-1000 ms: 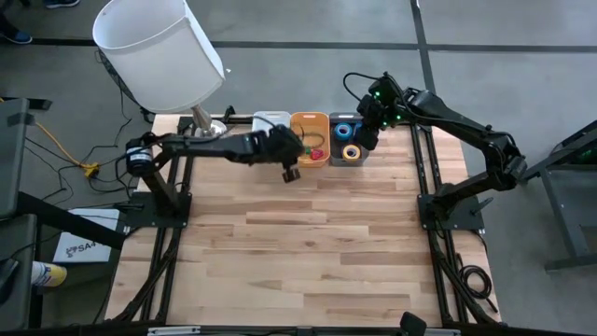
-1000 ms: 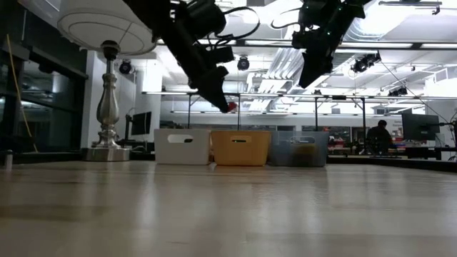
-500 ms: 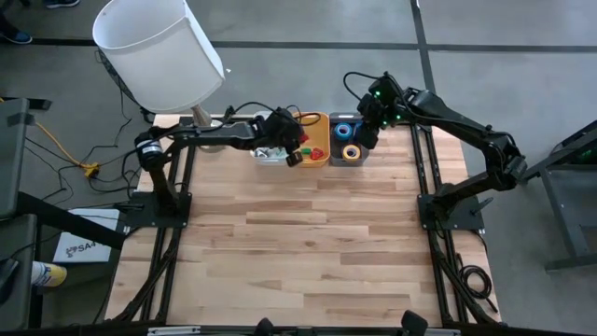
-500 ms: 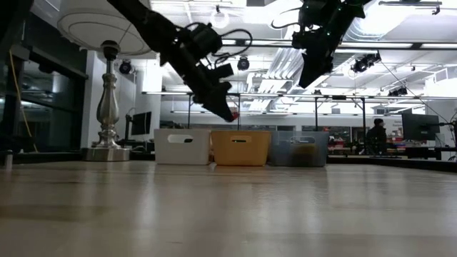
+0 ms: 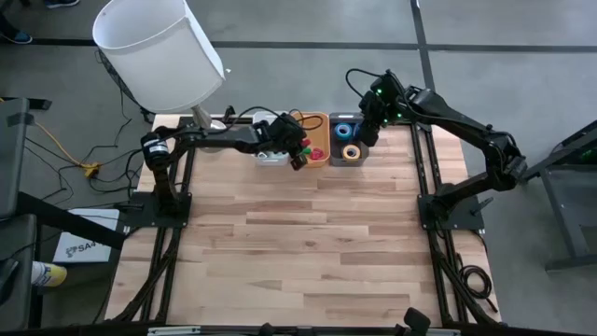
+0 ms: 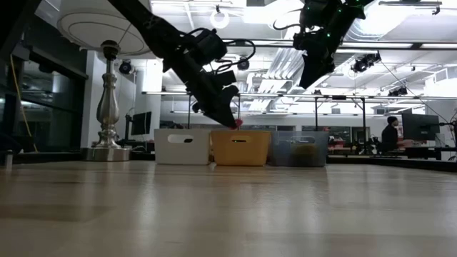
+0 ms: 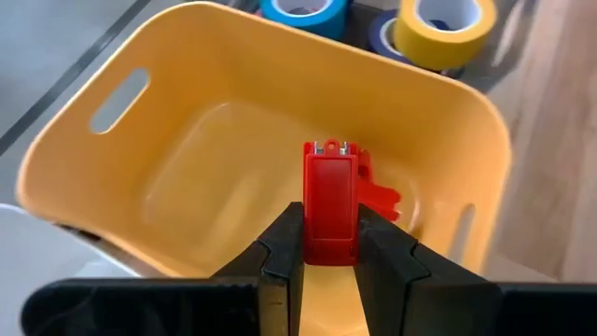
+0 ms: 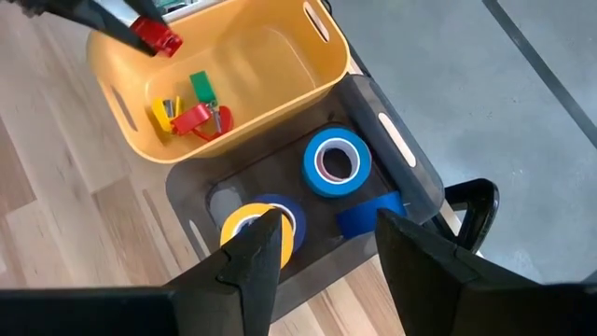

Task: Pick and place Stapler, Stapler remover, tape
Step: Put the red stapler into the yellow bin, then return to Home Position

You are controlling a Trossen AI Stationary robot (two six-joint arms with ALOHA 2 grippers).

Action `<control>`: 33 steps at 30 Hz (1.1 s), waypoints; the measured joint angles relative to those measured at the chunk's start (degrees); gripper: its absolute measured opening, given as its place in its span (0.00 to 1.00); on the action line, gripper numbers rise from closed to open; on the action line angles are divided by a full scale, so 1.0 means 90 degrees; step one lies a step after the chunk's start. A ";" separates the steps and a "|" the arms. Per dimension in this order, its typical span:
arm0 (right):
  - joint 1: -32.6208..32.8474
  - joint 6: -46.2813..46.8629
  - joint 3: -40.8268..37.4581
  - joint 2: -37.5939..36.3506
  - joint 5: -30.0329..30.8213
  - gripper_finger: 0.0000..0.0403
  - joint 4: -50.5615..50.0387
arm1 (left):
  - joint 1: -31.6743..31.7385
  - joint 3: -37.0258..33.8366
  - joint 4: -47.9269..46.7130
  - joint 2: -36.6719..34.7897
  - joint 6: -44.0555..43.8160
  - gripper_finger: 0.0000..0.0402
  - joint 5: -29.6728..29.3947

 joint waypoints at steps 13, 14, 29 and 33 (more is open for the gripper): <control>0.0005 0.0007 0.0000 0.0000 -0.0083 0.41 0.0231 | 0.0000 0.0000 -0.0001 0.0000 -0.0740 0.17 0.0095; 0.0005 -0.0012 0.0000 0.0000 -0.0109 0.41 0.0232 | 0.0001 0.0000 0.0008 0.0000 -0.0761 0.17 0.0123; 0.0005 -0.0172 0.0000 0.0000 -0.0209 0.41 0.0231 | 0.0000 -0.0002 0.0774 0.0000 -0.0781 0.62 0.0257; 0.0005 -0.0172 0.0000 0.0000 -0.0204 0.41 0.0231 | 0.0008 -0.0002 0.1132 -0.0033 -0.0618 0.69 0.0587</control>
